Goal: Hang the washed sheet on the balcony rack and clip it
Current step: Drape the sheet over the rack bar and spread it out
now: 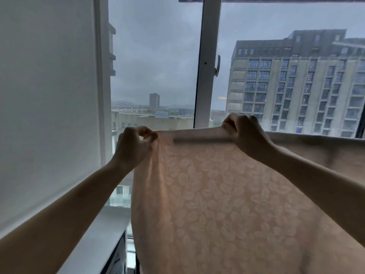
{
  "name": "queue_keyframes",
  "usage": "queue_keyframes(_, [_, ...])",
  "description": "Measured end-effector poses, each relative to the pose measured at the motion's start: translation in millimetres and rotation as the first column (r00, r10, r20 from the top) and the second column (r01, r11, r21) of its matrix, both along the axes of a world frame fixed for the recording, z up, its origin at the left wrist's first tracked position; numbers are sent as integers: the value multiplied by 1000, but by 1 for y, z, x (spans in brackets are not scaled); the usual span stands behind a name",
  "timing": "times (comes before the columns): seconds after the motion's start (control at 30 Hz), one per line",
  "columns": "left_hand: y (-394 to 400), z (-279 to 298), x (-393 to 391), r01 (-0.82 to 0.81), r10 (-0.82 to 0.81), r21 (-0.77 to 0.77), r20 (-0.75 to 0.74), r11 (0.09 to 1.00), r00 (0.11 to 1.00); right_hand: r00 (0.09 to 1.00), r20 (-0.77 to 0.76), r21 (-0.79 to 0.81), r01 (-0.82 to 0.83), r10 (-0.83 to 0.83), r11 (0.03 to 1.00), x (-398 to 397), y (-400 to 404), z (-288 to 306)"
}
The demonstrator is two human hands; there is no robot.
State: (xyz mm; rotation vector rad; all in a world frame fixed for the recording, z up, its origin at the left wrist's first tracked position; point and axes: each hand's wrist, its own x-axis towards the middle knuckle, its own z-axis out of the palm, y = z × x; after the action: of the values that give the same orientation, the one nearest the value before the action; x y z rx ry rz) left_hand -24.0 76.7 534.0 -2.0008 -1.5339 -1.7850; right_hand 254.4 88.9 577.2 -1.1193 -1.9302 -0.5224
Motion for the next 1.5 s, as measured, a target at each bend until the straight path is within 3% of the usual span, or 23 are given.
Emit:
queue_keyframes(0.23, [-6,-6,-49,-214,215,-12,61,977,975,998,18,-3,-62,62,998,-62,10,10])
queue_keyframes(0.37, [-12,-16,-73,-275,282,-166,18,947,959,993,66,-37,-92,94,995,-84,11,0])
queue_keyframes(0.53, [-20,-29,-87,-256,224,-434,-123,864,967,978,137,-88,-148,159,985,-79,12,-11])
queue_keyframes(0.67, [-20,-28,-82,-291,222,-390,-213,874,951,980,146,-84,-127,138,988,-54,4,-8])
queue_keyframes(0.9, [-8,-32,-77,-31,54,-325,64,945,996,998,32,-99,-44,47,994,-12,-9,-10])
queue_keyframes(1.07, [-2,-36,-78,-30,59,-243,112,969,992,997,60,-41,-41,43,998,-28,-3,-14])
queue_keyframes(1.27, [-1,-34,-104,-100,125,-166,143,981,982,997,-44,27,-64,66,998,-57,10,-1])
queue_keyframes(1.37, [-7,-41,-118,-139,160,-222,81,965,984,994,-58,20,-94,95,995,-79,14,0])
queue_keyframes(1.5, [-14,-64,-140,-114,134,-480,7,870,991,993,-12,-35,-121,120,992,-102,16,-6])
